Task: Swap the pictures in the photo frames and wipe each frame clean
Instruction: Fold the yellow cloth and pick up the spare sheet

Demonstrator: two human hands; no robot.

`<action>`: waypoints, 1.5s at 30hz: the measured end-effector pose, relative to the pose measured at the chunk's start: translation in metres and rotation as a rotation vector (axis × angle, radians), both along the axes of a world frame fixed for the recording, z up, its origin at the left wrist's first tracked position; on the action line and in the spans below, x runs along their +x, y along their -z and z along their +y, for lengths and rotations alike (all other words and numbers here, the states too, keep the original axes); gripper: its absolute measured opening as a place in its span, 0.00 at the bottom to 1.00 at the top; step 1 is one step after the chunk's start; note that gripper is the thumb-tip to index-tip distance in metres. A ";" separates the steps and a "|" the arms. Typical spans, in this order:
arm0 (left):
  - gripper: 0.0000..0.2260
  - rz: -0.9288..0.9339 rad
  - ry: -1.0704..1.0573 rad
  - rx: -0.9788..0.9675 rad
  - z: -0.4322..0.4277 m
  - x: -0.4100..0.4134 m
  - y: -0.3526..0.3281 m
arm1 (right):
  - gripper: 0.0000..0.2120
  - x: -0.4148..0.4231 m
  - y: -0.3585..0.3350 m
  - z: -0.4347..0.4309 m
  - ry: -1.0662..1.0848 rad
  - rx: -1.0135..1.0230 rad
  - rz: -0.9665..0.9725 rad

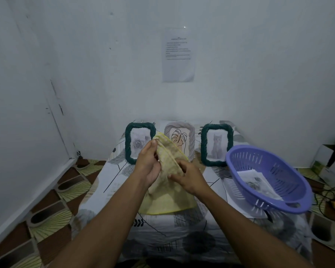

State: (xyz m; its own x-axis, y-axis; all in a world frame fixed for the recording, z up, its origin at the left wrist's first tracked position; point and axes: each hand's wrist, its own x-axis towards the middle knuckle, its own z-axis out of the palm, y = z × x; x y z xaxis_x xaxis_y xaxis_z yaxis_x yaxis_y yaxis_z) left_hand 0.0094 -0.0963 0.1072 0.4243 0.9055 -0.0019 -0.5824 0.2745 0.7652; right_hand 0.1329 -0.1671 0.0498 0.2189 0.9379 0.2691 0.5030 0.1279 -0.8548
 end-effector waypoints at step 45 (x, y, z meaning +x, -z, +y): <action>0.04 0.771 -0.108 0.669 0.039 -0.041 -0.019 | 0.06 0.100 -0.122 -0.044 -0.114 -0.264 -0.101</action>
State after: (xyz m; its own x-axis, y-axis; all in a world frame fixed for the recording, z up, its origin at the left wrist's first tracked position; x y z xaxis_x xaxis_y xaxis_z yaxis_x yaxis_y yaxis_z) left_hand -0.0320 -0.0573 0.1266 0.4375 0.8546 0.2798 0.1365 -0.3706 0.9187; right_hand 0.2331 -0.2109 0.1716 0.0929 0.9953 0.0274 0.5823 -0.0320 -0.8123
